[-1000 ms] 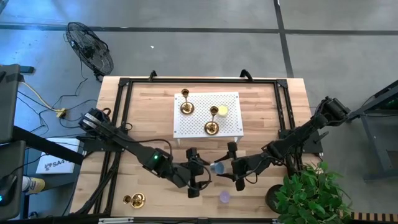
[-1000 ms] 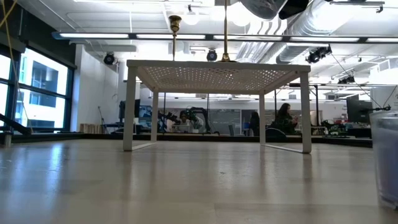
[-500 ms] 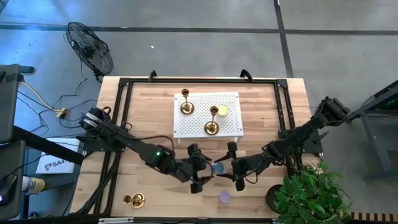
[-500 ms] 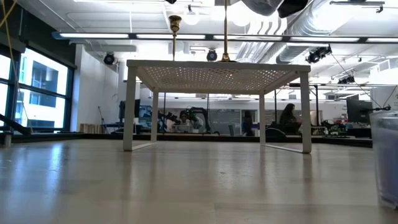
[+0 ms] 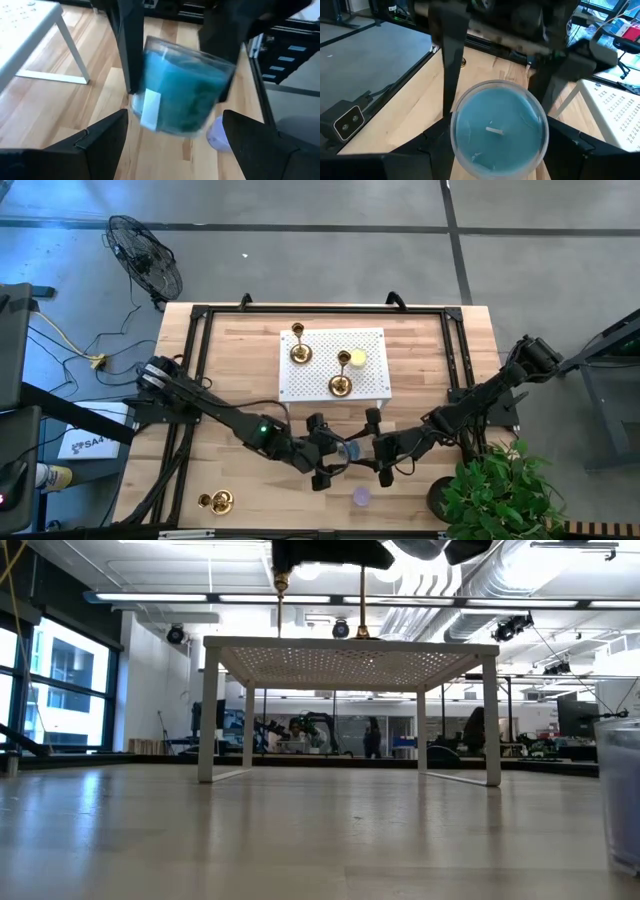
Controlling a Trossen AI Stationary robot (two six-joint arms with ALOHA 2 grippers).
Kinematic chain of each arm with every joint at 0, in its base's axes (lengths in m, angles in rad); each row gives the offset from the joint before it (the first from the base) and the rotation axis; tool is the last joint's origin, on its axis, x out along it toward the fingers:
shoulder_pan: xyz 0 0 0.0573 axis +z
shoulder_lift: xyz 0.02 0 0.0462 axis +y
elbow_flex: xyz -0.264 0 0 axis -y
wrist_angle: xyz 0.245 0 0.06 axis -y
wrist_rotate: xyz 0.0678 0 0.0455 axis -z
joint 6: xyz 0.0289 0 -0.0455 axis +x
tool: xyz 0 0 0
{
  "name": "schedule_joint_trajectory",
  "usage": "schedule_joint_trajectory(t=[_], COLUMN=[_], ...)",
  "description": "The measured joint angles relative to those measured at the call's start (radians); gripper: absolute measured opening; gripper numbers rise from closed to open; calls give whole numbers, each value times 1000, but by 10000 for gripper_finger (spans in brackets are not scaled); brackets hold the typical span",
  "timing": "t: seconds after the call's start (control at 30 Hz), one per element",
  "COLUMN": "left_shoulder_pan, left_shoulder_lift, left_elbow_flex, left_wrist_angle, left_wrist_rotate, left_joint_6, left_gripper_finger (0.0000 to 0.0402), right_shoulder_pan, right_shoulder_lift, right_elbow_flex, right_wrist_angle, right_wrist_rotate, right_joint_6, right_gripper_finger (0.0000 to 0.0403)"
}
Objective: Pick & Place candle stick holders
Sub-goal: Put the blue scented candle on the shelf
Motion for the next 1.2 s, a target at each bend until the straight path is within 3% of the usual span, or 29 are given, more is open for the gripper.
schedule_joint_trajectory(t=[0.37, 1.2], left_shoulder_pan=[21, 20], left_shoulder_lift=[32, 32], left_elbow_flex=[0, -1], left_wrist_angle=[17, 74], left_wrist_rotate=[58, -7], left_joint_6=[0, 13], left_gripper_finger=[319, 308], right_shoulder_pan=[0, -1], right_shoulder_lift=[0, 0], right_elbow_flex=[0, 0], right_wrist_angle=[-5, 0], right_wrist_rotate=[-6, -22], right_joint_6=[4, 9], right_gripper_finger=[229, 229])
